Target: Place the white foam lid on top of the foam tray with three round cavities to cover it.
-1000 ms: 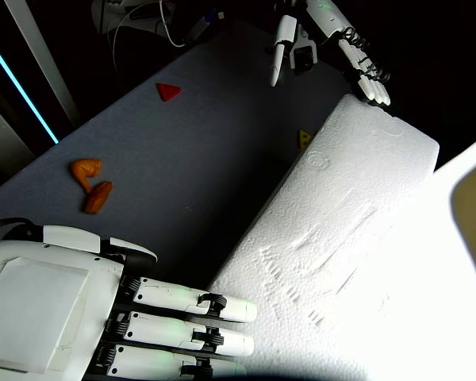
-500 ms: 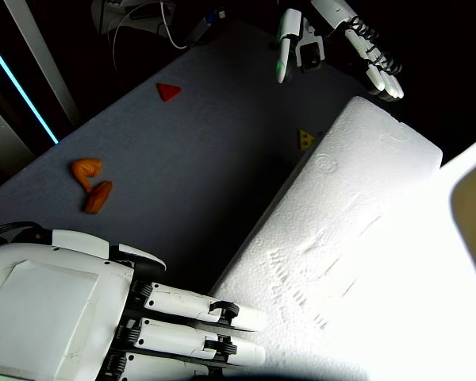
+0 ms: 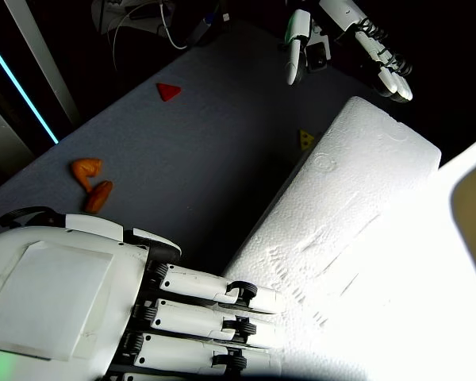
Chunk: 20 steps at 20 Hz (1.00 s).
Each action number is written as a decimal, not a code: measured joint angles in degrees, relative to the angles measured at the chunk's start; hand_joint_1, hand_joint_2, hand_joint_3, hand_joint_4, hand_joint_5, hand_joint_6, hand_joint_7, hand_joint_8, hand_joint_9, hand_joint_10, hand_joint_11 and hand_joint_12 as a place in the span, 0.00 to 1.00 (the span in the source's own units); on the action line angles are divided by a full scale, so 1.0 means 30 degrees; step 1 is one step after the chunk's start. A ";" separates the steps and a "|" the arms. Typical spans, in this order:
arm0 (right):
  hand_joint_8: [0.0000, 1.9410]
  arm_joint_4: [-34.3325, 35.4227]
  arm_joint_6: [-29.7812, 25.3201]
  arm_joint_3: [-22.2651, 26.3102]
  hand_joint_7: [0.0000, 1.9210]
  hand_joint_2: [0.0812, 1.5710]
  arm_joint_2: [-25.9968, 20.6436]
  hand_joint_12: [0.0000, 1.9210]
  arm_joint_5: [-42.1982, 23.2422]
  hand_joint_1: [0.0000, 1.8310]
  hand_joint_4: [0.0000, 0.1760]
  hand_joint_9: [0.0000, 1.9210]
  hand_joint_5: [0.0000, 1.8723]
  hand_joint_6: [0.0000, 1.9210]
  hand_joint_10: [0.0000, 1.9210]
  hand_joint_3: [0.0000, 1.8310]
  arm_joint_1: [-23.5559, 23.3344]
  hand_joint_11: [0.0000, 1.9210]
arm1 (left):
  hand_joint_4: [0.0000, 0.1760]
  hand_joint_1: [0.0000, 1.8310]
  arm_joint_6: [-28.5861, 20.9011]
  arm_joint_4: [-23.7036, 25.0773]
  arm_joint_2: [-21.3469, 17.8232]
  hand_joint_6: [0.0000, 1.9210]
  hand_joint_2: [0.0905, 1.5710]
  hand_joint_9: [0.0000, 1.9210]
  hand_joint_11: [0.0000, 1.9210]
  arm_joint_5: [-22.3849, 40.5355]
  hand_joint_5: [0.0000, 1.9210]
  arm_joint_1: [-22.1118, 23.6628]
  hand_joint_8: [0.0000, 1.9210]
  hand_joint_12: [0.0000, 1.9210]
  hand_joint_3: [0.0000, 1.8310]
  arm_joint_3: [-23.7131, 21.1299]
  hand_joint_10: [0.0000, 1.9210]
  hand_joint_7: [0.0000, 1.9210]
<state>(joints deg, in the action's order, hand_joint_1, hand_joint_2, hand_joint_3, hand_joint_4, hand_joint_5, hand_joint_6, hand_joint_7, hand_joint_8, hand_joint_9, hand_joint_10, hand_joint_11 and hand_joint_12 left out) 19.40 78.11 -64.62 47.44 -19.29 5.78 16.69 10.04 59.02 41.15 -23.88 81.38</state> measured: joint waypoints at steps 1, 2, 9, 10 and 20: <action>0.00 0.0000 0.0000 0.0007 0.00 0.77 -0.0080 0.55 -0.0080 0.21 0.00 0.00 0.00 0.00 0.00 0.00 0.0000 0.00 | 0.61 0.23 -0.0007 -0.0044 -0.0007 0.00 0.68 0.00 0.00 0.0160 0.00 -0.0044 0.00 0.24 0.00 -0.0036 0.00 0.00; 0.00 0.0000 0.0000 0.0044 0.00 0.78 -0.0160 0.55 -0.0073 0.22 0.00 0.00 0.00 0.00 0.00 0.00 0.0000 0.00 | 0.55 0.24 0.0000 -0.0051 -0.0007 0.00 0.69 0.00 0.00 0.0299 0.00 -0.0124 0.00 0.18 0.00 -0.0058 0.00 0.00; 0.00 -0.0270 -0.0015 0.0364 0.00 0.77 -0.0270 0.55 -0.0066 0.23 0.06 0.00 0.00 0.00 0.00 0.00 0.0007 0.00 | 0.44 0.26 -0.0007 0.0000 -0.0226 0.00 0.70 0.00 0.00 0.0678 0.00 -0.0240 0.00 0.05 0.00 -0.0335 0.00 0.00; 0.00 -0.0270 -0.0007 0.0386 0.00 0.77 -0.0313 0.59 -0.0109 0.21 0.04 0.00 0.00 0.00 0.00 0.00 0.0007 0.00 | 0.45 0.26 -0.0015 0.0007 -0.0284 0.00 0.70 0.00 0.00 0.0750 0.00 -0.0233 0.00 0.01 0.00 -0.0408 0.00 0.00; 0.00 -0.0721 -0.0219 0.0474 0.00 0.75 -0.0124 0.79 -0.0044 0.21 0.00 0.00 0.00 0.00 0.00 0.00 0.0095 0.00 | 0.38 0.29 -0.0517 0.2339 0.0095 0.00 0.69 0.00 0.00 -0.0605 0.00 0.0699 0.00 0.00 0.00 -0.0423 0.00 0.00</action>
<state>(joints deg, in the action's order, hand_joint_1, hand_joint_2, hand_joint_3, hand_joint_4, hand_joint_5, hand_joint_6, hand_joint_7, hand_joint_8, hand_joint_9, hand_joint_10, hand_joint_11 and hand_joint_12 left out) 17.23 77.45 -63.20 47.07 -19.42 6.07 15.14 17.06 59.31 39.33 -21.78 80.12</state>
